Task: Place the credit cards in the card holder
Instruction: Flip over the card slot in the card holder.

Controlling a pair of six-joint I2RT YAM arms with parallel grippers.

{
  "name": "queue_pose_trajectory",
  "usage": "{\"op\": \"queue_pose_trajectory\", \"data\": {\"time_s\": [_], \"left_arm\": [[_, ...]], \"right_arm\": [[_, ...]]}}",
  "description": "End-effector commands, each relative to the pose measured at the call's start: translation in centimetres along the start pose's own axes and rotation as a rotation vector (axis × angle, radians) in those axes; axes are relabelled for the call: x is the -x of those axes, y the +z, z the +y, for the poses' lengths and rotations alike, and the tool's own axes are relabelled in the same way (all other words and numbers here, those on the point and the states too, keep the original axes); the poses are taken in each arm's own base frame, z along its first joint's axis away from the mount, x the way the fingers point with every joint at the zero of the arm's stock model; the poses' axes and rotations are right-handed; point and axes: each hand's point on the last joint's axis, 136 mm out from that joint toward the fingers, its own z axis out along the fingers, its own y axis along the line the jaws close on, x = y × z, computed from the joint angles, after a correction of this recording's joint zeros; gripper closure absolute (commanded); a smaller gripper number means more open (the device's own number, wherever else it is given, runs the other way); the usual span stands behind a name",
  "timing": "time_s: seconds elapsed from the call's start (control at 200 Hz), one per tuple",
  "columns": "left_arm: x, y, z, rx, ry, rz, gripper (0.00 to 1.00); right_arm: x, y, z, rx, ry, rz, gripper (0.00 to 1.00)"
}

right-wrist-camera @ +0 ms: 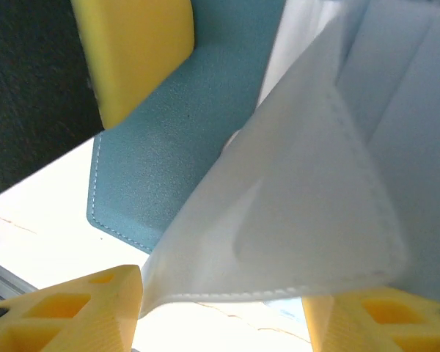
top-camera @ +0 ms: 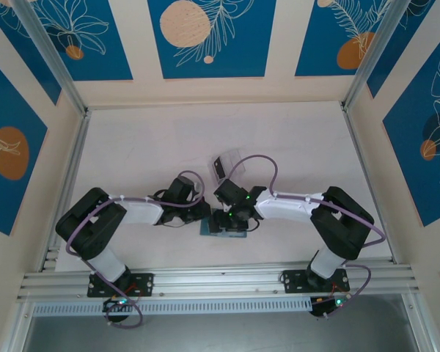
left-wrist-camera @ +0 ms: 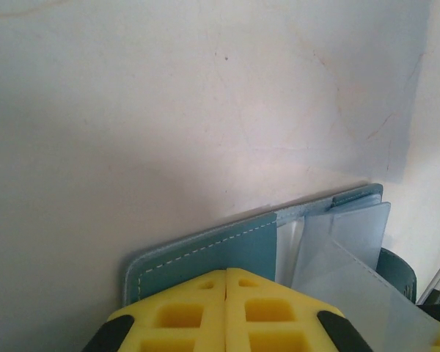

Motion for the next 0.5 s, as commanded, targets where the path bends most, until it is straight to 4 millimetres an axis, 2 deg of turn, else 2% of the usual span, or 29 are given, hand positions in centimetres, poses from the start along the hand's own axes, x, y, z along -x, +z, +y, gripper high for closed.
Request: {"op": "queue_pose_trajectory", "data": {"time_s": [0.0, 0.155, 0.335, 0.495], "left_arm": [[-4.8, 1.0, 4.7, 0.146, -0.068, 0.152, 0.94], [-4.5, 0.5, 3.3, 0.094, -0.063, 0.151, 0.92], [-3.2, -0.9, 0.2, -0.079, -0.100, 0.139, 0.89], [-1.9, -2.4, 0.0, -0.090, -0.125, 0.098, 0.87]], "right_arm": [[-1.0, 0.1, 0.4, 0.014, 0.007, 0.046, 0.39], [0.6, -0.2, 1.6, 0.028, -0.043, 0.013, 0.40], [2.2, -1.0, 3.5, 0.086, -0.107, -0.024, 0.41], [2.9, -0.7, 3.9, 0.103, -0.118, -0.025, 0.41]]}}
